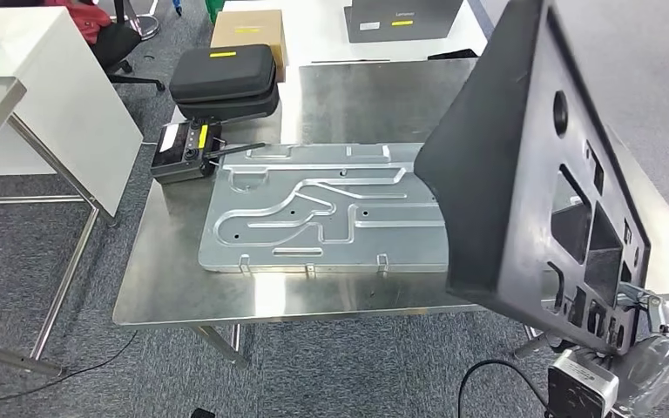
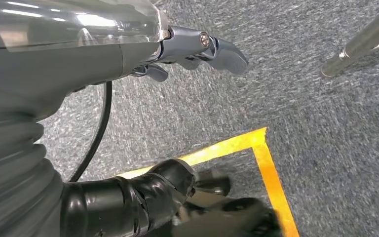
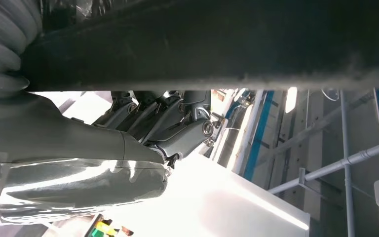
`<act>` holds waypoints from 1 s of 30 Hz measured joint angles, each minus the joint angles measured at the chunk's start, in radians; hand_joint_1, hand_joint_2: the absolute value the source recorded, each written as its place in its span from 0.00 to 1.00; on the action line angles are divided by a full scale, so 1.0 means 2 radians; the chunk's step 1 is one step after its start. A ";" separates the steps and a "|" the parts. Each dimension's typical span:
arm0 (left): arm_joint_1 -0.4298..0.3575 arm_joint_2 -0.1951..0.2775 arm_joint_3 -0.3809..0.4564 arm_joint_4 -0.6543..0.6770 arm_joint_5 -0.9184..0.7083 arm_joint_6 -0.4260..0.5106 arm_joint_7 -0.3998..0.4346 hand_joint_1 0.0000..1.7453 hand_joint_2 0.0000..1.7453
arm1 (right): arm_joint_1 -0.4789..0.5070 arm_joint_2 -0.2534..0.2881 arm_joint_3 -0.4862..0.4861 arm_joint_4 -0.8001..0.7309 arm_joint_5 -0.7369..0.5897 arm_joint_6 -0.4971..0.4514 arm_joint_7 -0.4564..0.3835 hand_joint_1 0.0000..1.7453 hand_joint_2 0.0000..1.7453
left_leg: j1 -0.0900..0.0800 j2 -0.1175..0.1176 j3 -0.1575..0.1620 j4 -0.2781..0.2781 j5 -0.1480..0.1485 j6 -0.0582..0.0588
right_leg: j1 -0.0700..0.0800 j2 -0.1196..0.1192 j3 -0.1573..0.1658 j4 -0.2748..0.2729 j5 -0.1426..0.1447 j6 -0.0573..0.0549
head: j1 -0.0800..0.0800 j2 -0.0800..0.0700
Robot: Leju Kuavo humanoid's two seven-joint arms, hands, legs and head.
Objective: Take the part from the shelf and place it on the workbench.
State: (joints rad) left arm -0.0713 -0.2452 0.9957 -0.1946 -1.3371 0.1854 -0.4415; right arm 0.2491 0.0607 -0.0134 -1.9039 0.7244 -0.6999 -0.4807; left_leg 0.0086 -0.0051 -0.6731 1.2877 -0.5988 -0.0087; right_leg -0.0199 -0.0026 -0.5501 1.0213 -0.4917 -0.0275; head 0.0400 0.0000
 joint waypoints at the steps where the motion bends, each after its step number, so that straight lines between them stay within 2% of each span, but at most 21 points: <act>1: 0.000 0.000 0.000 0.000 0.000 0.000 0.000 0.00 1.00 | 0.000 0.000 0.000 0.000 0.000 0.000 0.000 0.98 1.00 | 0.001 0.000 0.004 -0.021 0.021 0.000 | 0.000 0.001 0.004 0.000 -0.003 0.001 | 0.000 0.000; 2: 0.001 0.000 0.000 0.000 0.000 0.000 0.000 0.00 1.00 | 0.000 0.000 0.000 0.000 0.000 0.000 0.000 0.98 1.00 | 0.002 0.000 0.015 -0.054 0.045 0.000 | -0.001 0.001 0.008 0.001 -0.006 0.003 | 0.000 0.000; 3: 0.000 0.000 0.000 0.000 0.000 0.000 0.000 0.00 1.00 | 0.000 0.000 0.000 0.000 0.000 0.000 0.000 0.98 1.00 | 0.001 0.000 0.027 -0.086 0.062 0.002 | 0.000 0.002 0.011 0.001 -0.009 0.005 | 0.000 0.000; 4: 0.000 0.001 0.000 0.000 0.000 0.000 0.000 0.00 1.00 | 0.000 0.000 0.000 0.000 0.000 0.000 0.000 0.98 1.00 | 0.000 0.000 0.037 -0.112 0.071 0.004 | 0.000 0.002 0.012 0.002 -0.012 0.008 | 0.000 0.000; 5: -0.001 0.001 0.000 0.000 0.000 0.000 0.000 0.00 1.00 | 0.000 0.000 0.000 0.000 0.000 0.000 0.000 0.98 1.00 | -0.001 0.000 0.043 -0.125 0.073 0.006 | 0.001 0.002 0.013 0.002 -0.013 0.011 | 0.000 0.000; 7: -0.002 0.001 0.000 0.000 -0.004 0.001 0.003 0.00 1.00 | -0.003 0.000 0.000 0.000 0.009 0.000 0.004 0.98 1.00 | -0.002 0.000 0.046 -0.131 0.069 0.012 | 0.002 0.002 0.013 0.000 -0.014 0.017 | 0.000 0.000; 9: -0.002 0.001 -0.004 0.000 -0.014 0.003 0.014 0.00 1.00 | -0.028 -0.007 0.002 0.010 0.068 0.000 0.042 0.98 1.00 | 0.000 0.001 0.049 -0.136 0.071 0.018 | 0.001 0.001 0.011 0.006 -0.018 0.021 | 0.000 0.000; 11: -0.007 0.000 -0.010 0.000 -0.024 0.004 0.027 0.00 1.00 | -0.082 -0.026 0.010 0.040 0.185 0.000 0.103 0.98 1.00 | 0.001 0.006 0.051 -0.141 0.073 0.023 | 0.000 0.001 -0.009 0.045 -0.038 0.025 | 0.001 0.000; 13: -0.014 -0.001 -0.017 0.000 -0.028 0.004 0.034 0.00 1.00 | -0.130 -0.050 0.023 0.075 0.285 0.000 0.147 0.98 1.00 | 0.000 0.009 0.051 -0.142 0.073 0.026 | -0.001 0.001 -0.045 0.110 -0.062 0.028 | 0.001 0.000; 14: -0.017 -0.001 -0.020 0.000 -0.029 0.004 0.035 0.00 1.00 | -0.147 -0.060 0.029 0.089 0.310 0.000 0.159 0.98 1.00 | 0.000 0.008 0.051 -0.141 0.072 0.026 | -0.001 0.001 -0.059 0.133 -0.065 0.029 | 0.001 0.000; 15: -0.019 -0.001 -0.023 0.000 -0.030 0.004 0.036 0.00 1.00 | -0.160 -0.070 0.034 0.101 0.321 0.001 0.168 0.98 1.00 | -0.001 0.006 0.052 -0.141 0.072 0.027 | -0.001 0.001 -0.064 0.137 -0.058 0.029 | 0.001 0.000; 16: -0.019 -0.001 -0.025 0.000 -0.030 0.004 0.037 0.00 1.00 | -0.170 -0.078 0.039 0.112 0.325 0.001 0.175 0.98 1.00 | -0.001 0.004 0.053 -0.140 0.071 0.027 | -0.001 0.001 -0.060 0.122 -0.041 0.028 | 0.001 0.000; 18: -0.020 -0.002 -0.026 0.000 -0.031 0.004 0.037 0.00 1.00 | -0.188 -0.092 0.046 0.126 0.328 0.001 0.187 0.98 1.00 | -0.001 0.001 0.053 -0.137 0.069 0.026 | 0.000 0.001 -0.036 0.058 -0.001 0.024 | 0.001 0.000; 19: -0.020 -0.002 -0.027 0.000 -0.032 0.004 0.038 0.00 1.00 | -0.197 -0.098 0.049 0.131 0.330 0.002 0.194 0.98 1.00 | -0.002 -0.001 0.052 -0.135 0.068 0.024 | 0.002 0.001 -0.026 0.031 0.009 0.021 | 0.001 0.000; 20: -0.020 -0.002 -0.028 0.000 -0.032 0.004 0.038 0.00 1.00 | -0.206 -0.104 0.053 0.136 0.332 0.003 0.199 0.98 1.00 | -0.003 -0.001 0.050 -0.134 0.067 0.023 | 0.003 0.001 -0.021 0.014 0.013 0.019 | 0.001 0.000; 22: -0.020 -0.003 -0.031 0.000 -0.033 0.004 0.038 0.00 1.00 | -0.218 -0.113 0.059 0.144 0.333 0.005 0.205 0.98 1.00 | -0.003 -0.002 0.047 -0.134 0.068 0.018 | 0.006 0.001 -0.020 0.006 0.011 0.016 | 0.001 0.000; 24: -0.020 -0.003 -0.033 0.000 -0.033 0.004 0.038 0.00 1.00 | -0.223 -0.118 0.063 0.151 0.334 0.007 0.207 0.98 1.00 | -0.003 -0.001 0.044 -0.129 0.064 0.013 | 0.002 0.001 -0.018 0.002 0.012 0.013 | 0.001 0.000; 25: -0.021 -0.003 -0.034 0.000 -0.033 0.004 0.038 0.00 1.00 | -0.226 -0.119 0.064 0.154 0.334 0.008 0.207 0.98 1.00 | -0.003 -0.001 0.039 -0.117 0.056 0.010 | 0.000 0.001 -0.016 0.000 0.013 0.011 | 0.001 0.000; 28: -0.021 -0.003 -0.036 0.000 -0.034 0.004 0.038 0.00 1.00 | -0.232 -0.121 0.068 0.160 0.334 0.008 0.207 0.98 1.00 | -0.001 0.000 -0.004 -0.030 0.017 0.004 | -0.001 -0.001 -0.012 -0.002 0.012 0.005 | 0.001 0.000; 29: -0.021 -0.003 -0.036 0.000 -0.034 0.004 0.039 0.00 1.00 | -0.232 -0.122 0.069 0.162 0.334 0.008 0.207 0.98 1.00 | 0.000 0.000 -0.018 -0.005 0.012 0.003 | -0.001 -0.001 -0.012 -0.001 0.011 0.005 | 0.001 0.000; 30: -0.020 -0.003 -0.036 0.000 -0.034 0.004 0.039 0.00 1.00 | -0.232 -0.122 0.069 0.164 0.334 0.008 0.207 0.98 1.00 | 0.000 0.000 -0.025 0.003 0.016 0.003 | -0.001 -0.001 -0.011 0.000 0.009 0.004 | 0.001 0.000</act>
State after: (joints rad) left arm -0.1120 -0.2512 0.9232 -0.1946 -1.4042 0.1943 -0.3637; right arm -0.2157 -0.1828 0.1252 -1.5763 1.3931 -0.6840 -0.0661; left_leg 0.0090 -0.0059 -0.7233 1.2940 -0.5672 -0.0024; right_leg -0.0212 -0.0037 -0.5722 1.0212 -0.4733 -0.0189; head 0.0417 -0.0001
